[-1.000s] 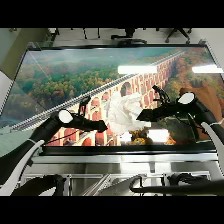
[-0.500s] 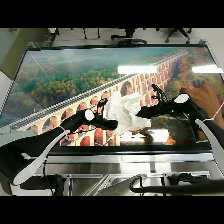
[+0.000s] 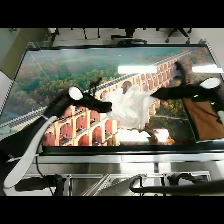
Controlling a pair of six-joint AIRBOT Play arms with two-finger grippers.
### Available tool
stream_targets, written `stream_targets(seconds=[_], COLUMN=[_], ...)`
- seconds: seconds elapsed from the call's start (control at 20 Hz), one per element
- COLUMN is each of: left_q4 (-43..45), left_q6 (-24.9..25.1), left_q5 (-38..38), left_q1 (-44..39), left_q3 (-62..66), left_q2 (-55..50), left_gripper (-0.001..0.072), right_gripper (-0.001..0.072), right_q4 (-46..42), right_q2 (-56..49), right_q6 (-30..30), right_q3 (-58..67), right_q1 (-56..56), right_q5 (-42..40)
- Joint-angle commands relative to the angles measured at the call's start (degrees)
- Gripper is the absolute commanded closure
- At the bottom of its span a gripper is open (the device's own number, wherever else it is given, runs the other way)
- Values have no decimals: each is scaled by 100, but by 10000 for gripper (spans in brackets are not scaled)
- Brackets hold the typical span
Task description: Fold the shirts.
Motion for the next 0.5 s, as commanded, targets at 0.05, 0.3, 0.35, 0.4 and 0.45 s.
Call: stream_targets(seconds=[0.05, 0.3, 0.35, 0.4, 0.45], left_q4=[116, 260, 498, 741, 994], left_q6=[55, 59, 57, 52, 52], left_q5=[-811, -911, -929, -955, -975], left_q1=[787, 1244, 1377, 1521, 1703], left_q3=[1414, 2844, 3045, 3200, 3294], left_q2=[1397, 2498, 2693, 2872, 3056], left_gripper=[698, 697, 697, 697, 697], right_gripper=[689, 688, 688, 688, 688], right_q4=[929, 1139, 1005, 774, 474], right_q2=[525, 1069, 1174, 1296, 1429], right_q6=[-85, -85, -83, -83, -81], right_q3=[1637, 2983, 3211, 3390, 3528], right_q1=[-1141, -1272, -1272, -1272, -1272], right_q5=[925, 992, 944, 855, 695])
